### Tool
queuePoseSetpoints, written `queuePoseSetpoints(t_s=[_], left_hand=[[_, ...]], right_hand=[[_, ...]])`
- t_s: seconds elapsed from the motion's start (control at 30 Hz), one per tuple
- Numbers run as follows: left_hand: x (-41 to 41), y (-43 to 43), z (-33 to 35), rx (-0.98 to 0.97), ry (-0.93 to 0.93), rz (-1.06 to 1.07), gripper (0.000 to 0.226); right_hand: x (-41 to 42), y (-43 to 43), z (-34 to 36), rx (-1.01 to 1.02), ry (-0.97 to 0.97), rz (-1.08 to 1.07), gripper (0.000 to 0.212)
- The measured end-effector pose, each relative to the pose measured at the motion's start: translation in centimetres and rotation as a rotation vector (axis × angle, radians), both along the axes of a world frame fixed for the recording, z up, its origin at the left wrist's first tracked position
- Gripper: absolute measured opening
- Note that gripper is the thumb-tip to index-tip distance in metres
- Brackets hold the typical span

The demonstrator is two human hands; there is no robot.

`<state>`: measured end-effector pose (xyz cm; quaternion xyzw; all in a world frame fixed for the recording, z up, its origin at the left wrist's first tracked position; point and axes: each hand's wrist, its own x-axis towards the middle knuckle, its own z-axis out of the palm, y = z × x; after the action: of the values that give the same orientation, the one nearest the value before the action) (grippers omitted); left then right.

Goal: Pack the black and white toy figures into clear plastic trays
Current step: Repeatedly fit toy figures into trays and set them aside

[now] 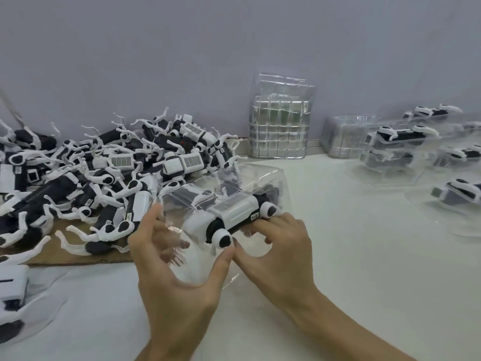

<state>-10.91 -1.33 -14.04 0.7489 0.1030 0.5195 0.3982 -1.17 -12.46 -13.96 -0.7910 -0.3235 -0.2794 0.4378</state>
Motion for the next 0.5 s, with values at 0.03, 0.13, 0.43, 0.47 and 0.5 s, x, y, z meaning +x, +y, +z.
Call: queuePoseSetpoints(t_s=[0.03, 0.13, 0.43, 0.47, 0.5], left_hand=[[0.0, 0.0, 0.1, -0.003, 0.004, -0.003, 0.104], [0.0, 0.2, 0.3, -0.039, 0.011, -0.072, 0.102], [0.0, 2.5, 0.5, -0.435, -0.034, -0.122, 0.082], [0.1, 2.9, 0.6, -0.474, -0.05, -0.12, 0.08], [0.0, 3.3, 0.6, -0.497, -0.063, -0.117, 0.073]], right_hand=[[0.1, -0.2, 0.2, -0.028, -0.028, -0.027, 0.018], [0.0, -0.9, 0.6, -0.085, -0.078, -0.043, 0.021], [1.4, -4.1, 3.2, -0.576, 0.001, 0.433, 0.046], [1.2, -4.0, 3.3, -0.6, -0.046, 0.426, 0.044], [0.7, -3.8, 3.4, -0.592, -0.112, 0.415, 0.039]])
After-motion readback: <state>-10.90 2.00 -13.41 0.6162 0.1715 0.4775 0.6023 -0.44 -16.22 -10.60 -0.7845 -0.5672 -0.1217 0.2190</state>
